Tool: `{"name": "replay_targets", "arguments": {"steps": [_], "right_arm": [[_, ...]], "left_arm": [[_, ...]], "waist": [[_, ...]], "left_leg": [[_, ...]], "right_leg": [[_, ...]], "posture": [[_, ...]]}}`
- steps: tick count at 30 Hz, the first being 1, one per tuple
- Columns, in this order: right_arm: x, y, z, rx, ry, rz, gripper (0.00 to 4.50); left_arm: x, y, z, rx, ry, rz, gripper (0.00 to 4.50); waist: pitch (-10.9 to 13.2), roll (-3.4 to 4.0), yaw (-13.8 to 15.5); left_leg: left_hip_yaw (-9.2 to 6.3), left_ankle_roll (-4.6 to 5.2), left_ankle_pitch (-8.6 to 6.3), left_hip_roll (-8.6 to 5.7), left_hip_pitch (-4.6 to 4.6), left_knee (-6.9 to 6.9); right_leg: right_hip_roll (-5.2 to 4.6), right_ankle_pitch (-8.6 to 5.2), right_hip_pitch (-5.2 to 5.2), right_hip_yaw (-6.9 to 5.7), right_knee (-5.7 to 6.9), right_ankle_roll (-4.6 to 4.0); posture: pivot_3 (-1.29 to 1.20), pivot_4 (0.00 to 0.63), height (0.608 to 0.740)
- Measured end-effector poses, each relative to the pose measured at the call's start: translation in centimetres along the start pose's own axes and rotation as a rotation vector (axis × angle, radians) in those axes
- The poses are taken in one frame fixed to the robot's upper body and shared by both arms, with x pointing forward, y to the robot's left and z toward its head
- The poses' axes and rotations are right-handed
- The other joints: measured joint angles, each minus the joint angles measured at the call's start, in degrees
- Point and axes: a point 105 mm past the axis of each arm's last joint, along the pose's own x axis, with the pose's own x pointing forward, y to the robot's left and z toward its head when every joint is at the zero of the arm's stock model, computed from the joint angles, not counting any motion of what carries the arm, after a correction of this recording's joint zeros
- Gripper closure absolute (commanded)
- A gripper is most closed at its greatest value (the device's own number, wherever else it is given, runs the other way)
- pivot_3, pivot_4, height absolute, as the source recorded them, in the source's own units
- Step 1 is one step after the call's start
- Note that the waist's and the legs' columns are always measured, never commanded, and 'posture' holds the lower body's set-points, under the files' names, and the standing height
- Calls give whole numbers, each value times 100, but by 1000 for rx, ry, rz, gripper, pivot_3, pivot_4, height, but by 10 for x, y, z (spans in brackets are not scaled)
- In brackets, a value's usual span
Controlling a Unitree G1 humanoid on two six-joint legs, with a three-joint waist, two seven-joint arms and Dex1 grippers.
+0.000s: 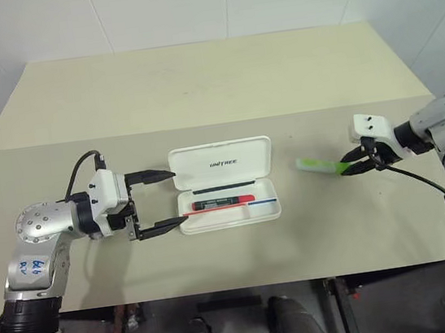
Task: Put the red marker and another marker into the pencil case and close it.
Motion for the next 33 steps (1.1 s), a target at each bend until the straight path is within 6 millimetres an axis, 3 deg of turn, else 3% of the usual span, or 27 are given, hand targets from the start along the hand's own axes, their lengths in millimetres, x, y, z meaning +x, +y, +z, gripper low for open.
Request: {"name": "replay_targets", "arguments": {"steps": [3,7,10,14,19,22,25,33], "right_arm": [[2,4,4,-19,-37,25,3400],[0,4,25,-91,-130,2,3400],[-7,16,41,-138,-196,5,3400],[-13,48,67,-171,-261,82,3400],[-1,102,87,-137,-301,248,3400],[5,122,98,-122,-312,261,3400],[18,130,117,-98,-359,199,3400],[36,130,139,-136,-349,138,3400]], "left_arm": [[1,0,1,2,-5,-6,0],[2,0,1,6,-7,-13,0],[2,-1,2,10,-8,-20,0],[1,-1,1,7,-6,-23,0],[-2,-1,-4,-12,0,-29,0],[-3,-1,-4,-11,7,-38,0],[-6,-2,-4,-7,22,-49,0],[-22,-4,-6,-2,85,-74,0]], "waist": [[2,3,3],[6,9,15],[8,13,42],[8,14,78],[8,13,114],[8,12,129],[4,6,128],[4,6,180]], "left_leg": [[1,0,0,0,-1,0],[0,0,0,0,-1,0],[-1,0,0,0,-6,1],[-3,0,-1,0,-9,4],[-2,1,-1,0,-8,12],[-2,1,-1,0,-7,15],[-1,0,-1,1,-6,15],[-1,1,-1,1,-10,9]], "right_leg": [[-1,0,0,0,0,1],[-1,0,-3,1,3,1],[-1,-1,-5,1,2,2],[-2,-2,-4,1,2,4],[-1,-2,-5,1,6,3],[0,-2,-4,1,6,2],[0,-3,-4,1,7,-2],[0,-6,-10,0,2,-7]], "posture": [[0,150,740],[0,150,740],[0,150,740],[0,150,740],[0,150,740],[0,150,740],[0,150,740],[0,150,740]]}}
